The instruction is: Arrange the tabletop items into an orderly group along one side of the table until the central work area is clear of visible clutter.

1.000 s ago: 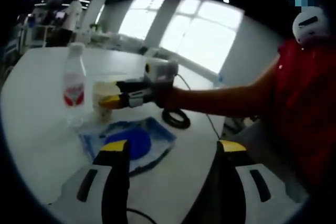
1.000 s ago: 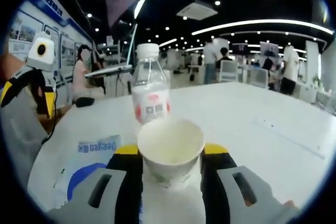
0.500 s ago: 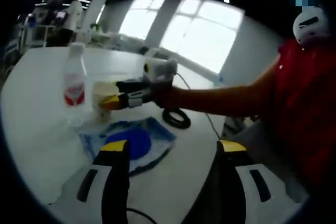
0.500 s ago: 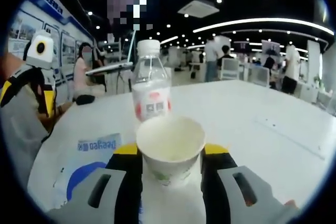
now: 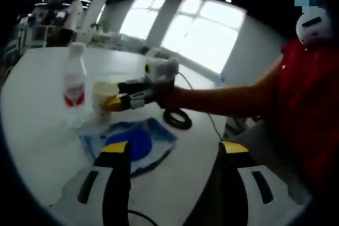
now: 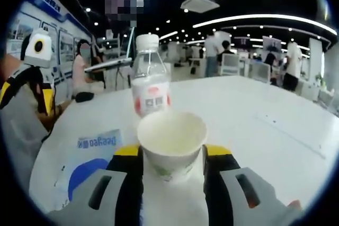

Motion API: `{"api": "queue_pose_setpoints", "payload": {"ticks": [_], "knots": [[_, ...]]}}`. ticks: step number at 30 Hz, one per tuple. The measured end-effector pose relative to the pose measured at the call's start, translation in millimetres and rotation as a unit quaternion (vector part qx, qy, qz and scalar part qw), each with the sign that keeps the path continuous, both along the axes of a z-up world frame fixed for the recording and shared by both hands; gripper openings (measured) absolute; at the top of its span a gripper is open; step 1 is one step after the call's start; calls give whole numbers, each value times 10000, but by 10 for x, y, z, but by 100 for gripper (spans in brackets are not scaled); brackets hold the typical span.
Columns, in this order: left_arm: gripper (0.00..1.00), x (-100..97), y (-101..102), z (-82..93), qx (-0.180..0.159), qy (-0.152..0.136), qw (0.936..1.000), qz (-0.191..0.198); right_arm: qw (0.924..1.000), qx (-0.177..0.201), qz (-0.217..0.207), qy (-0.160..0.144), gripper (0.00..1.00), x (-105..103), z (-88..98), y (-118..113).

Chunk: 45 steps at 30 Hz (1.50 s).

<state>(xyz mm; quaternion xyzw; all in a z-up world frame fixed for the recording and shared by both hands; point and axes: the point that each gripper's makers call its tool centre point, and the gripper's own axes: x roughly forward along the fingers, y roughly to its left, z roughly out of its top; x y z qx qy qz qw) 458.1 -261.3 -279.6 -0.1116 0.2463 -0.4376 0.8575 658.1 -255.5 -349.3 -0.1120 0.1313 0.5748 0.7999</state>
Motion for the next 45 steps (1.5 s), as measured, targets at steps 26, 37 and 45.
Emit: {"api": "queue_pose_setpoints", "payload": {"ticks": [26,37,45], "knots": [[68,4,-57,68,-31,-134,9999,-45,9981,93,-576,211,61,-179,352,-530],[71,26,-27,42,165,-194,9996,73,9953,-217,-812,491,68,-495,366,-739],[72,13,-43,69,166,-247,9995,50,9925,-127,-1057,595,70,-568,464,-897]]}}
